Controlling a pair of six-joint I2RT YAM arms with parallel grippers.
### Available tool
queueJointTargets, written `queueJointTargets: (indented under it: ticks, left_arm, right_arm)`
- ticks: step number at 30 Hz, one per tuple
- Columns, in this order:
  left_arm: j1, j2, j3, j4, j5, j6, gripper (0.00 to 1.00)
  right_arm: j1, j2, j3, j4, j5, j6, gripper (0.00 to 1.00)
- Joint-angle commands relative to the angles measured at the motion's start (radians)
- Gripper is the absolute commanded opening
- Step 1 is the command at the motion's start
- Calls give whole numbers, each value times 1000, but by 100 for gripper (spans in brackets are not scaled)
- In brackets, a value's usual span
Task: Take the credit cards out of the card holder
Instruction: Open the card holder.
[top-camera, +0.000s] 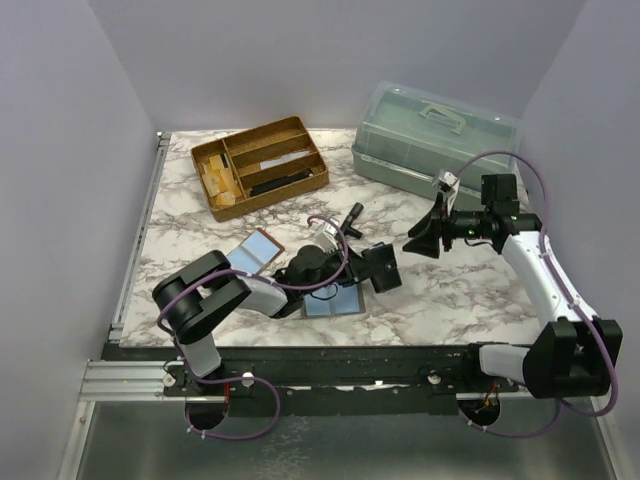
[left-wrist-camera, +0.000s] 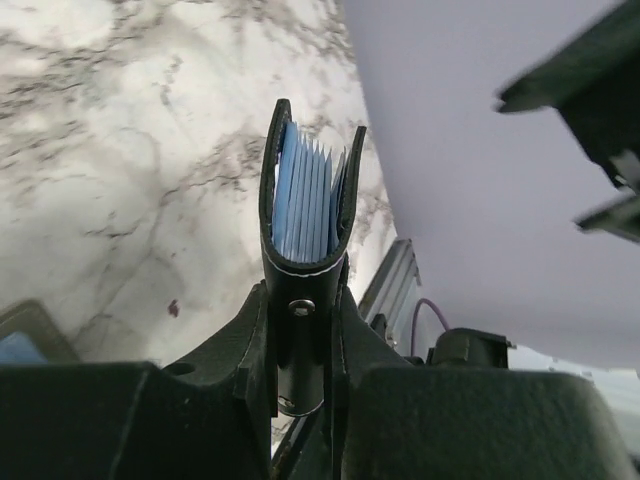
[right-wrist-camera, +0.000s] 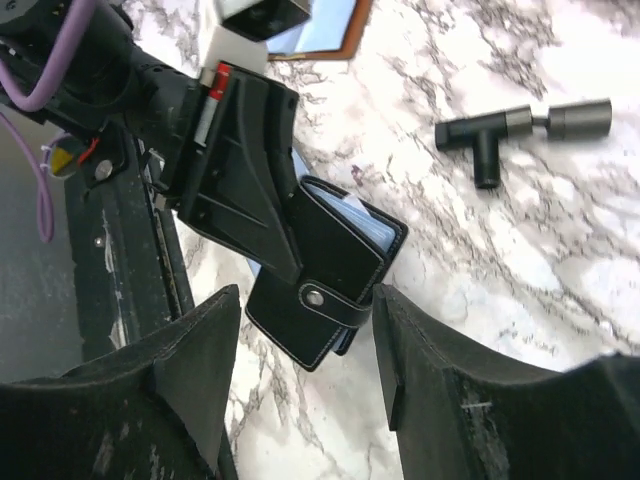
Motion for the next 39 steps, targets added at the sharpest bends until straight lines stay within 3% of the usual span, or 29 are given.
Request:
queueJointTargets:
  ticks: [1,6,11,17,28,32,39]
  left_arm:
    - [-17,-91,27,-206,-140,-105,0]
    - [-41,-116,130,-445,-254,-170,0]
    - [-58,-120,171,-525,-308,-181,0]
    - [-63,-103,182,-534,-292,-197,0]
    - [-66,-111,187,-533,-279,-201,0]
    - [-66,-123,180,-533,-280,-205,0]
    - [-66,-150,168,-529,-276,-210,0]
  right_arm:
    - [92,-29,-52,52,121,-8,60]
    - [218,-8,-102,117,286,29,56]
    - [270,30,-110,173,449,59,56]
    - [312,61,-118,214,571,75,54]
    - [373,107,-123,237,616,92,52]
    - [398,136,-121,238,656,87,43]
    - [429,140,-128,254,710,77,41]
